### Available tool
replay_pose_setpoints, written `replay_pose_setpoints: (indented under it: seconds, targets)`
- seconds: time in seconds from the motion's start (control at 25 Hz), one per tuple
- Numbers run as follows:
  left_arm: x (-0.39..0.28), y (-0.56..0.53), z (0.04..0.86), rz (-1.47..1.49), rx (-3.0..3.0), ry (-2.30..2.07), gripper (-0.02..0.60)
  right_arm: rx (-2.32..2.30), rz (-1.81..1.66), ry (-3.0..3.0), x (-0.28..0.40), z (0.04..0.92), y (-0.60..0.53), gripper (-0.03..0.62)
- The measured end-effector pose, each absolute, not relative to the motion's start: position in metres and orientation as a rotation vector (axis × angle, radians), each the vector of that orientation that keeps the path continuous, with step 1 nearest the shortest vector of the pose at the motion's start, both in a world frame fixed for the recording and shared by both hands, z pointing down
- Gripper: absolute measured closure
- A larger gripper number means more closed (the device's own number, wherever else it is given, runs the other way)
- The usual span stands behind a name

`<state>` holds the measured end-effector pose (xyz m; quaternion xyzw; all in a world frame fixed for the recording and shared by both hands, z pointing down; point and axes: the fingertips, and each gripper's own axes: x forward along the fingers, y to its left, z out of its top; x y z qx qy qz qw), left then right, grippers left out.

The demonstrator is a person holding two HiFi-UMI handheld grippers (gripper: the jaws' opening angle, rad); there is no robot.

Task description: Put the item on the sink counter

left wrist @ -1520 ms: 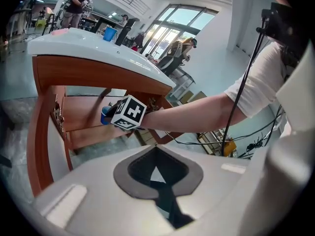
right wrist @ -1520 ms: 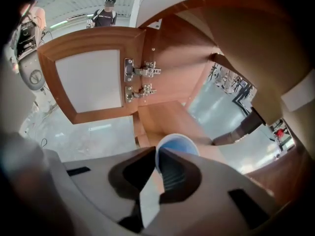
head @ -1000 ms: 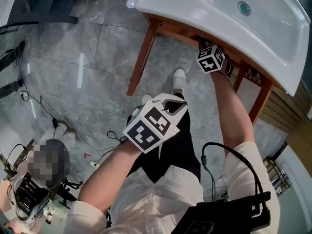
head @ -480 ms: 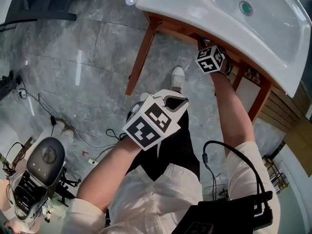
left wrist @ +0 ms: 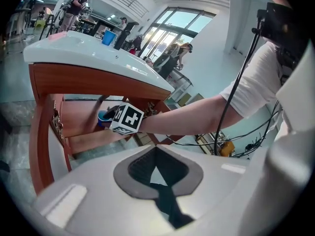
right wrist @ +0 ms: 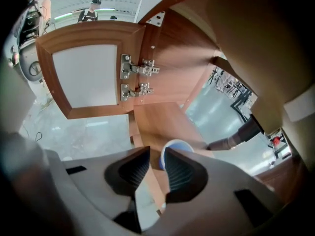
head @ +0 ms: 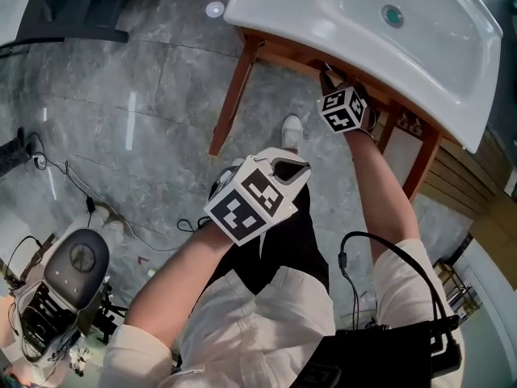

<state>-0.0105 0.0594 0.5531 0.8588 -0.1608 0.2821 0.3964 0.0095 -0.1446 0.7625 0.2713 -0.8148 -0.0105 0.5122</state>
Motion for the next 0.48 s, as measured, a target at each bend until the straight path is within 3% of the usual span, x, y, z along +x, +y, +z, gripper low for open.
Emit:
replay_pose_setpoints:
  seconds: [0.32,0.48]
  targets:
    - [-0.006,0.074,0.522,0.693,2.213,-0.410,0.577,0.667,0.088,-2.053,0.018,0.711,-0.098,0.522]
    - [0.001,0.085,0.496,0.662,2.244,-0.421,0.577,0.710,0.236,-2.124,0.026,0.665,-0.067,0.569]
